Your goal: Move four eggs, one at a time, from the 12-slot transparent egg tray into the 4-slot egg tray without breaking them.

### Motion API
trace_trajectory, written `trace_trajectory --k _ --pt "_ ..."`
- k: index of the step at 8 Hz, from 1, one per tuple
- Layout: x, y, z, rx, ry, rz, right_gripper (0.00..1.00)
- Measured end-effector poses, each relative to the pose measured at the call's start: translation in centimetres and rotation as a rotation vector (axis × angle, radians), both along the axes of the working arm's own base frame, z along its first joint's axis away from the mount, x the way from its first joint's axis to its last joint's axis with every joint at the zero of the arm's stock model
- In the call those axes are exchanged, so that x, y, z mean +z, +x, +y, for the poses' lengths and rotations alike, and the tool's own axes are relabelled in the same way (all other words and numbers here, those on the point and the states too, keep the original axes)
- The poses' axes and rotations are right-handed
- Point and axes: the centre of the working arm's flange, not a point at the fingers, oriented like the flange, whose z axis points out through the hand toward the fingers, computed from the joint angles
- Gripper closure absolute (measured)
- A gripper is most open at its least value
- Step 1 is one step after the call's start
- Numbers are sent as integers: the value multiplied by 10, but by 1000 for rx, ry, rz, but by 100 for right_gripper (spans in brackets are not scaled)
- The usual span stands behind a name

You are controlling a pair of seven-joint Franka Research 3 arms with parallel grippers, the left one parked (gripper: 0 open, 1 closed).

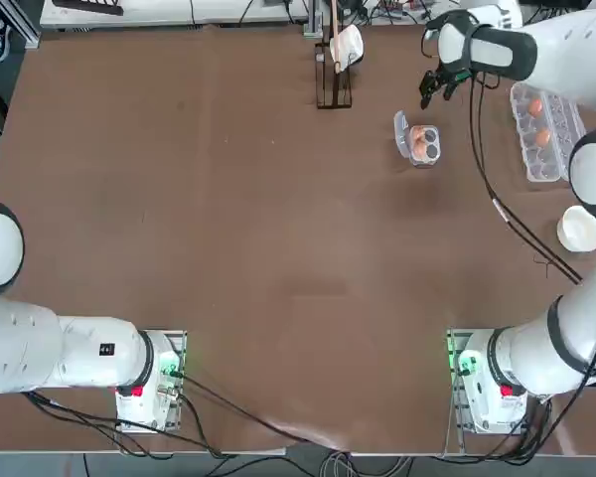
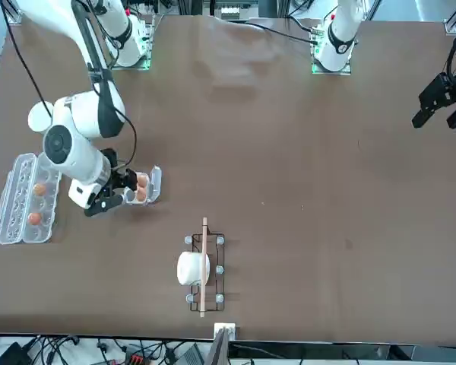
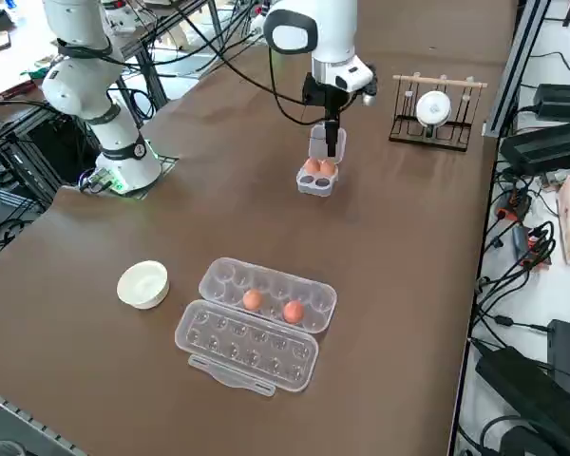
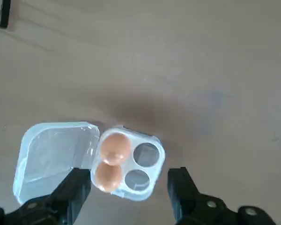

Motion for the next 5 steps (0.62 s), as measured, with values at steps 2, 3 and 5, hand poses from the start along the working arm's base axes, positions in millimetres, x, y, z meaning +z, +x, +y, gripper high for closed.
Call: trace_trajectory --k 2,3,5 --pt "26 2 -30 -6 2 -13 0" --pt "39 3 -52 -8 3 -12 0" --pt "60 -3 -95 11 5 12 0"
